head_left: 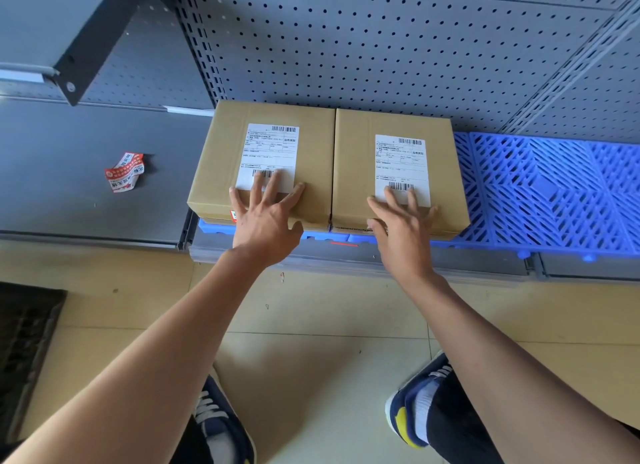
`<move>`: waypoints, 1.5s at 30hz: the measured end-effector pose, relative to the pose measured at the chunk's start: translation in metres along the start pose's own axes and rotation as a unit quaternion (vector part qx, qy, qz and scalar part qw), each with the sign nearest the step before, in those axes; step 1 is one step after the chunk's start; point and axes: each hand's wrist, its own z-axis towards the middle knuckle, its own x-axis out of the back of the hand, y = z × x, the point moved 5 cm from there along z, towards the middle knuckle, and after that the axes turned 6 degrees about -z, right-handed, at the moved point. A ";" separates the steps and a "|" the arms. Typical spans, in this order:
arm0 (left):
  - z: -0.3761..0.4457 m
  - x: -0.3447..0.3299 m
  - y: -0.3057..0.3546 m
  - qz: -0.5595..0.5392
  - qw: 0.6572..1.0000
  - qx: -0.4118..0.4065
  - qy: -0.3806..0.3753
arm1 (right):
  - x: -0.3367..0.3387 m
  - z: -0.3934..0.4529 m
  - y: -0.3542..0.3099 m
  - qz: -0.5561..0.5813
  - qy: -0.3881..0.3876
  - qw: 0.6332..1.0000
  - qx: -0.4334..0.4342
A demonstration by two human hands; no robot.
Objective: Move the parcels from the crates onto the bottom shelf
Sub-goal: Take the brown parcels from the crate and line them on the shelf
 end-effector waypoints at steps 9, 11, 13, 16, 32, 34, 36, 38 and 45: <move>0.000 0.009 0.003 0.023 0.999 -0.011 -0.045 | 0.002 -0.001 -0.007 -0.067 -0.075 0.995 0.016; -0.004 0.014 0.007 0.059 0.995 -0.027 -0.074 | 0.008 -0.003 -0.016 -0.079 -0.092 0.992 0.026; -0.014 0.024 0.011 0.058 0.995 -0.024 -0.078 | 0.016 -0.008 -0.027 -0.078 -0.104 0.991 0.037; -0.039 0.044 0.015 0.024 0.998 -0.008 -0.061 | 0.031 -0.017 -0.043 -0.058 -0.107 0.991 0.050; -0.174 0.238 -0.056 -0.042 0.989 0.124 0.071 | 0.157 -0.052 -0.219 0.060 -0.093 0.969 0.220; -0.190 0.257 -0.072 -0.042 0.985 0.143 0.082 | 0.167 -0.055 -0.246 0.066 -0.104 0.964 0.235; -0.213 0.273 -0.096 -0.021 0.982 0.161 0.091 | 0.177 -0.062 -0.278 0.074 -0.112 0.958 0.252; -0.239 0.282 -0.125 -0.020 0.977 0.190 0.097 | 0.185 -0.069 -0.311 0.084 -0.111 0.950 0.279; -0.324 0.286 -0.232 -0.076 0.949 0.271 0.142 | 0.154 -0.090 -0.431 0.112 -0.165 0.921 0.333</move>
